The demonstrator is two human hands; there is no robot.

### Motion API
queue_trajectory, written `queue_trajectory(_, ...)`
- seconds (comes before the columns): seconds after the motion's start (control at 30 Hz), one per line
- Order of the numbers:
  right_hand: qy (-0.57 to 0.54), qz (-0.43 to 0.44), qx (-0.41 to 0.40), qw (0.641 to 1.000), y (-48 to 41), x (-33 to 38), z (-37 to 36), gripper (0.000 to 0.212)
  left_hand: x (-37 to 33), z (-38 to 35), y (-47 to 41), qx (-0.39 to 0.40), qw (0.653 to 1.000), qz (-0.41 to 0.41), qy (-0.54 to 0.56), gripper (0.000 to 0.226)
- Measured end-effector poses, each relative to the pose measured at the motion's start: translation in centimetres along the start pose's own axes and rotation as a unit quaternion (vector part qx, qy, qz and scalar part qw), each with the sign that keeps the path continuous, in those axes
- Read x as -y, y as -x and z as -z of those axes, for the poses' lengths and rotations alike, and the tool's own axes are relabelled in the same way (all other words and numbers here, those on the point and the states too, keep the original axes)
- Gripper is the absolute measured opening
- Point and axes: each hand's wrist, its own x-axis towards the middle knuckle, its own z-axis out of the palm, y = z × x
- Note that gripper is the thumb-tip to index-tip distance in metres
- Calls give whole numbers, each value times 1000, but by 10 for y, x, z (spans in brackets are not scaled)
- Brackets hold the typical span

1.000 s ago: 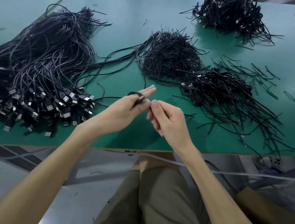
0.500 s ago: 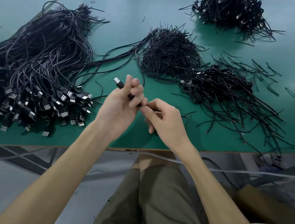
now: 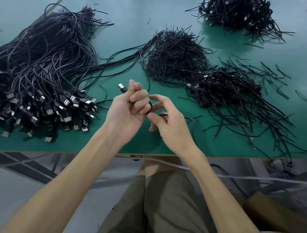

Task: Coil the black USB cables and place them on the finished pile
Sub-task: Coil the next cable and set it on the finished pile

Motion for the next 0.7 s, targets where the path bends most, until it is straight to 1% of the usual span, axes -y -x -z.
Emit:
queue_trajectory(0.13, 16, 14, 8, 1000, -1, 0, 0, 37, 7, -3, -3, -13, 1000, -12, -2, 34)
queue_trajectory(0.23, -4, 13, 4, 1000, -1, -1, -1, 39, 13, -6, -3, -5, 1000, -16, -15, 35)
queue_trajectory(0.33, -1, 6, -18, 1000, -1, -1, 1, 39, 17, -5, -2, 41, 997, -7, -63, 34)
queue_trajectory(0.4, -19, -16, -25, 999, -2, -3, 5, 31, 21, -3, -1, 72, 992, -1, -103, 33)
queue_trajectory(0.5, -34, -27, -36, 998, -4, -9, 6, 18, 20, 2, 1, 96, 980, 14, -174, 35)
queue_trajectory(0.63, -92, -24, -46, 994, -2, -8, 4, 19, 5, 9, 0, 141, 956, 29, -255, 30)
queue_trajectory(0.7, -90, -24, -48, 995, -2, -8, 6, 24, -1, 9, 0, 169, 943, 42, -285, 28)
